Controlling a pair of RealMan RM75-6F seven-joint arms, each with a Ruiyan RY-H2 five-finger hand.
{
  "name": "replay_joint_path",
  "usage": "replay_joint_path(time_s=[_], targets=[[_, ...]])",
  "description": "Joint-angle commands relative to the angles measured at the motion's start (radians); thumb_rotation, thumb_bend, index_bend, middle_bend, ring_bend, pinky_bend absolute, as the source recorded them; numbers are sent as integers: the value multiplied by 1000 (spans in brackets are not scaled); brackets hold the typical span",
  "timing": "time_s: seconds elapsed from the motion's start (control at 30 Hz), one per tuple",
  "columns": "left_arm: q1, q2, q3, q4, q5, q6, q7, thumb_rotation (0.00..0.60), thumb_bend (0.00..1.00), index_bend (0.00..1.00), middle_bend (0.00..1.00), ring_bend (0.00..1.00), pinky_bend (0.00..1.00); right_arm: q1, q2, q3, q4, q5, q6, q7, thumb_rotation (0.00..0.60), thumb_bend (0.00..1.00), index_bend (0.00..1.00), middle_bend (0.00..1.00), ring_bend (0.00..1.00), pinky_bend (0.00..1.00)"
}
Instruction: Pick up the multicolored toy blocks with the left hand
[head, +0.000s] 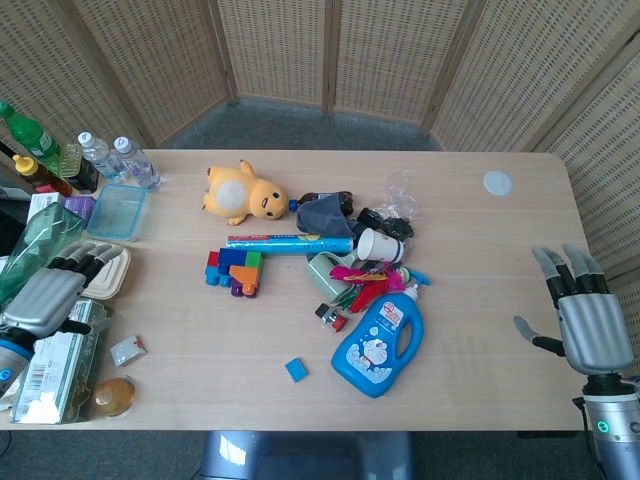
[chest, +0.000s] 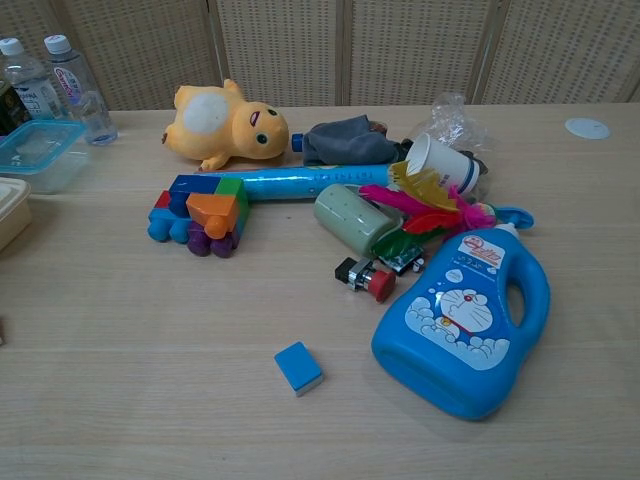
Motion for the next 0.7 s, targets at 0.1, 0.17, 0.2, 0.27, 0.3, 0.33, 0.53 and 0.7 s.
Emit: replay_joint_path(time_s=[0.1, 0.17, 0.2, 0.27, 0.3, 0.33, 0.53, 0.7], targets=[[-125, -117, -21, 80, -106, -154, 69, 528, 253, 0, 0, 0, 0, -12, 14, -2, -10, -6, 13, 4, 507, 235, 56, 160, 0, 0], [-163, -161, -29, 113, -136, -195, 82, 528, 252, 0, 0, 0, 0, -16, 18, -3, -13, -7, 15, 5, 508, 234, 56, 159, 0, 0], [-178, -178, -32, 126, -148, -210, 89, 528, 252, 0, 0, 0, 0, -17, 19, -4, -14, -8, 16, 5, 508, 236, 56, 159, 0, 0], [-213, -216, -36, 158, -173, -243, 108, 530, 252, 0, 0, 0, 0, -22, 23, -3, -17, -10, 21, 7, 505, 237, 56, 159, 0, 0], [-228, -232, -37, 171, -183, -257, 116, 530, 253, 0, 0, 0, 0, -24, 25, -4, -17, -10, 24, 7, 503, 237, 56, 160, 0, 0], [-247, -252, -38, 188, -197, -273, 125, 531, 252, 0, 0, 0, 0, -27, 27, -4, -18, -11, 27, 8, 504, 236, 56, 160, 0, 0], [-324, -362, -45, 290, -259, -325, 151, 529, 252, 0, 0, 0, 0, -35, 39, -3, -27, -12, 34, 6, 503, 234, 56, 159, 0, 0], [-369, -439, -42, 367, -283, -347, 161, 529, 253, 0, 0, 0, 0, -42, 49, -2, -36, -11, 40, 4, 506, 236, 55, 159, 0, 0]])
